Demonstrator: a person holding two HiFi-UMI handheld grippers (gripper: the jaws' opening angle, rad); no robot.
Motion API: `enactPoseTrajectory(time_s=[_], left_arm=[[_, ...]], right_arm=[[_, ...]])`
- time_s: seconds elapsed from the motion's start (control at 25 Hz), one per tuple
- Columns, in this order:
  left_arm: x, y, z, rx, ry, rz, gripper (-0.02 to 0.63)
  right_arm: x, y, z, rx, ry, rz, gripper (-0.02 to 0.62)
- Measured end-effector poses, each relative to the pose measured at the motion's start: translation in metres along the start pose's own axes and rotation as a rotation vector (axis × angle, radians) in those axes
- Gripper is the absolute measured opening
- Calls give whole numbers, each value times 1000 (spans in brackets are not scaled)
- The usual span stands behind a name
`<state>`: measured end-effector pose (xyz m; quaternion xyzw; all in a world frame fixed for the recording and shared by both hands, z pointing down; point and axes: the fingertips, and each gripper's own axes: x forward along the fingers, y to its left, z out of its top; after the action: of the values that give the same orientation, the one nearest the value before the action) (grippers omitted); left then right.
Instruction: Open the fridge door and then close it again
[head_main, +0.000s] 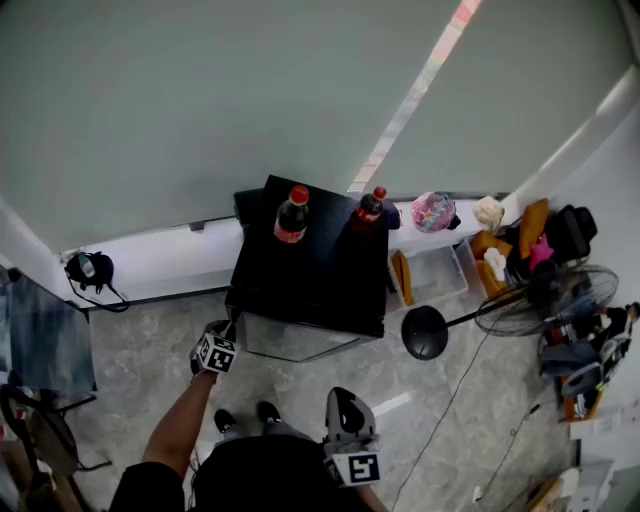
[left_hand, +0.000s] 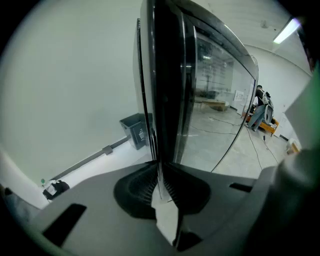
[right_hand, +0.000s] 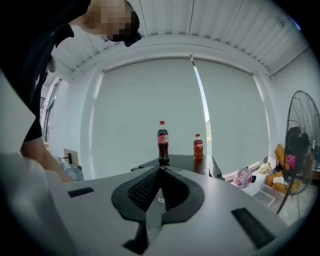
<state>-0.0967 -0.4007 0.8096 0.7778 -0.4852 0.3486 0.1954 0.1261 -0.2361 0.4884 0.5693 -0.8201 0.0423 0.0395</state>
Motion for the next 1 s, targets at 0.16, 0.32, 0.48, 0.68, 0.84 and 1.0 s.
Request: enactPoseTrajectory(time_s=[0.16,0.32,0.48,0.68,0.84,1.0], left_arm=[[5,1,4,4,1,-6,40],[6,1,5,10,-11,-8,40],[-2,-1,5,-2,-8,15,38],[-41,-6,-2,-52,-94,33,9],[-117,-9,7,-111,-223,42,8],[-207,-10,13,-202,-390,65,6]], right_arm=[[-3,-5,0,0,-1,-26,9],[-4,-4,-2,-1,3,-31,9],[-2,1,-1,7,2,-7,9],[8,15,2,6,-25,55,9],[15,28,1,9,-25,98,9],[20,41,3,17,-54,140,9]])
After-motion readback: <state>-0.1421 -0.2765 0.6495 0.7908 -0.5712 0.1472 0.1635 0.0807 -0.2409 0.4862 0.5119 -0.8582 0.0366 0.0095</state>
